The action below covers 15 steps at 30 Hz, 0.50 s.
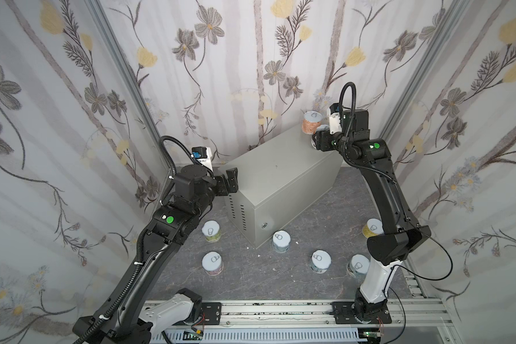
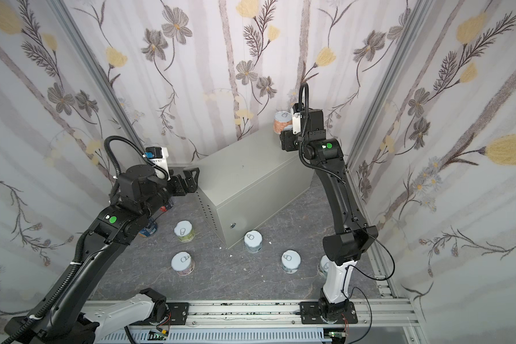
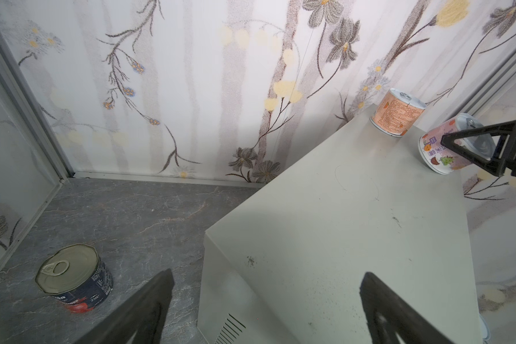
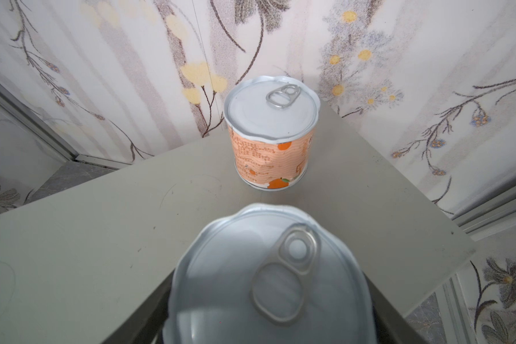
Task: Place and organize the canned foods onto the counter
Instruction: 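Lower the pink-labelled can beside the orange-labelled can on the cabinet top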
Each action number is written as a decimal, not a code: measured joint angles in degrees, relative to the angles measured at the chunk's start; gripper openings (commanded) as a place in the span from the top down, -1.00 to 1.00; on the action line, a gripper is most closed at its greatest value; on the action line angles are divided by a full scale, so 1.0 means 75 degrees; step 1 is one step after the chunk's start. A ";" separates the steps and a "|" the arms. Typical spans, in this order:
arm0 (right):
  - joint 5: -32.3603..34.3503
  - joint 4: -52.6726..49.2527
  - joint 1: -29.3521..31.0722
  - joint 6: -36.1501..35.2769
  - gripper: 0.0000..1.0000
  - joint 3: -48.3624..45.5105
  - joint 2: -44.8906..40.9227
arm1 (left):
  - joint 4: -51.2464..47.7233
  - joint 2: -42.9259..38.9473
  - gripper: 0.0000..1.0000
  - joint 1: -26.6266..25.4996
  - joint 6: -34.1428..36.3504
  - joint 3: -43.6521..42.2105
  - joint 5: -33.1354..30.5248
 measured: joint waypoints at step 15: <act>-0.0207 0.0006 -0.0154 0.0003 -0.99 0.0000 0.0373 | 0.0026 0.0172 -1.00 -0.0006 0.0035 -0.0020 -0.0143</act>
